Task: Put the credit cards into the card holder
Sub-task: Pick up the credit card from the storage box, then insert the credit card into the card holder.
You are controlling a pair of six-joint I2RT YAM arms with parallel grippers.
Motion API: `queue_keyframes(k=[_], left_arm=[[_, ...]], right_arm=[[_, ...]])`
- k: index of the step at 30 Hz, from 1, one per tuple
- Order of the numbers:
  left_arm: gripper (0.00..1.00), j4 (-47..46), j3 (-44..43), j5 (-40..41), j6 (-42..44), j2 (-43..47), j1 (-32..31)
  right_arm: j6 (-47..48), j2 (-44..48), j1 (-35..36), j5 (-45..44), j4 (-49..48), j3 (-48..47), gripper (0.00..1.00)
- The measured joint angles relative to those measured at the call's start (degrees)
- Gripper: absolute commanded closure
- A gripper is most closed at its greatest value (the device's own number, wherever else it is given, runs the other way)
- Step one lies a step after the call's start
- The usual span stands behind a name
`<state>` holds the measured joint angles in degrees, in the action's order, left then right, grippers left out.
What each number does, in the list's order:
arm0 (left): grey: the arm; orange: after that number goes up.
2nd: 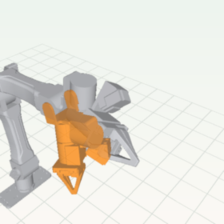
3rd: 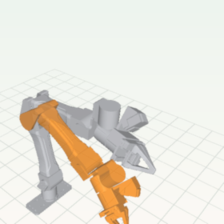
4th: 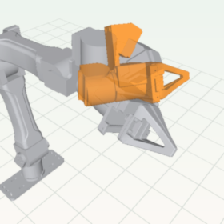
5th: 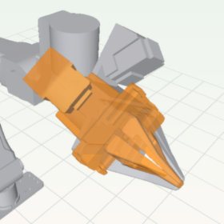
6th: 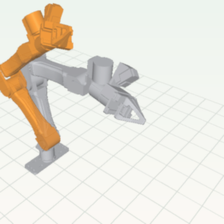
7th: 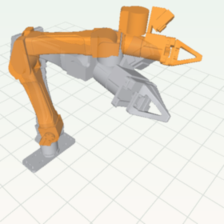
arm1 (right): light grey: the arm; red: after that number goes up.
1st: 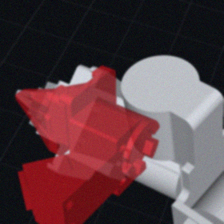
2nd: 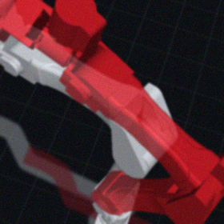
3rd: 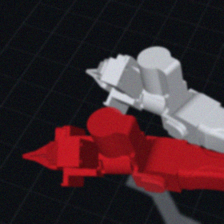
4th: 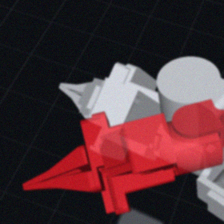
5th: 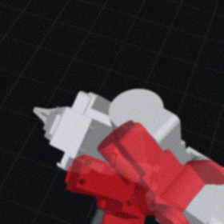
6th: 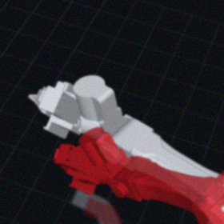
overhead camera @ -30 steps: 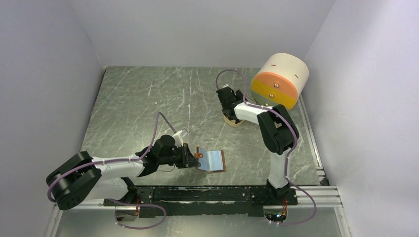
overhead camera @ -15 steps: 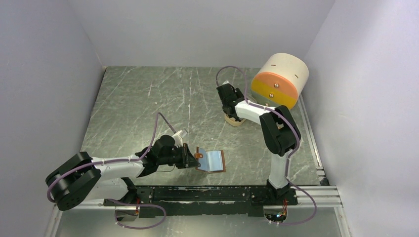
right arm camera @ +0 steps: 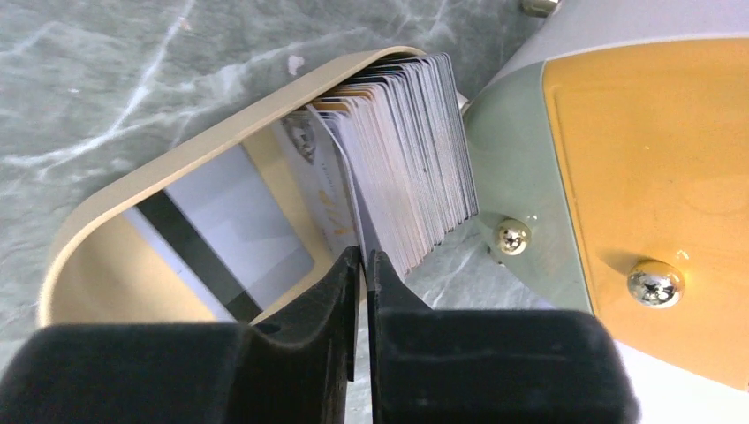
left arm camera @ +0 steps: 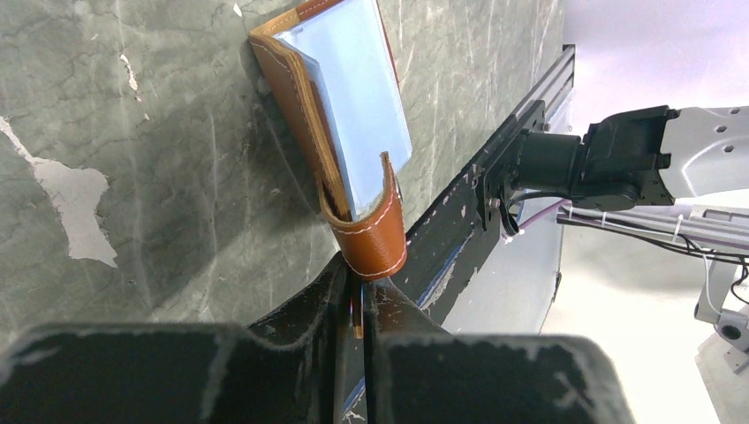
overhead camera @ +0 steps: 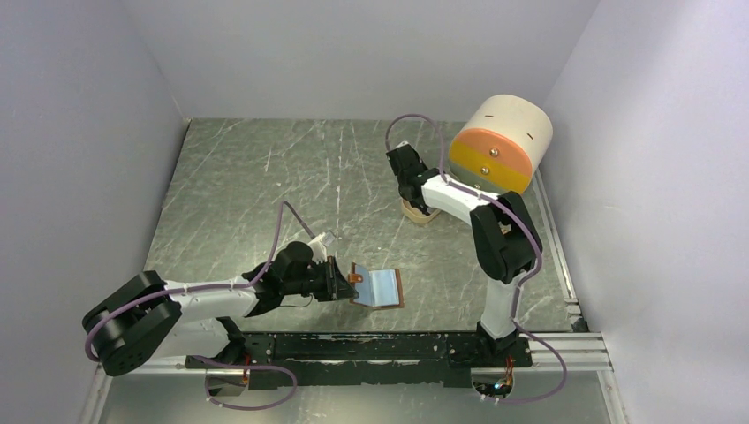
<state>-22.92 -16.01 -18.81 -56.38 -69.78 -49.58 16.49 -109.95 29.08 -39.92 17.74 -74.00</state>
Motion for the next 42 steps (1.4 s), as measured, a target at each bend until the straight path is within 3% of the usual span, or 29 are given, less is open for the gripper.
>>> queue_keyframes(k=[2, 13, 20, 28, 36, 42], left_arm=[[0.87, 0.0, 0.0, 0.0, 0.0, -0.2, 0.0], [0.86, -0.1, 0.0, 0.4, -0.7, -0.9, 0.0], [0.85, -1.7, 2.0, 2.4, -3.1, -2.7, 0.0], [0.8, -3.2, 1.4, 4.0, -5.0, -8.2, 0.5], [0.72, -5.0, 1.4, 4.0, -6.7, -10.4, 0.9], [0.71, -4.9, 1.4, 4.0, -7.1, -9.9, 1.0]], right_arm=[[-1.5, 0.9, 0.4, 1.7, 2.3, -0.7, 1.0], [-9.8, 9.1, 6.7, 5.4, 14.1, -2.6, 1.0], [-18.1, 18.6, 8.2, 15.2, 16.7, 1.8, 1.0], [-32.7, 35.3, 8.0, 36.0, 7.5, 18.0, 1.0], [-48.7, 40.3, 8.1, 51.3, -7.5, 35.2, 1.0], [-57.1, 42.2, 8.1, 56.3, -17.8, 45.1, 1.0]])
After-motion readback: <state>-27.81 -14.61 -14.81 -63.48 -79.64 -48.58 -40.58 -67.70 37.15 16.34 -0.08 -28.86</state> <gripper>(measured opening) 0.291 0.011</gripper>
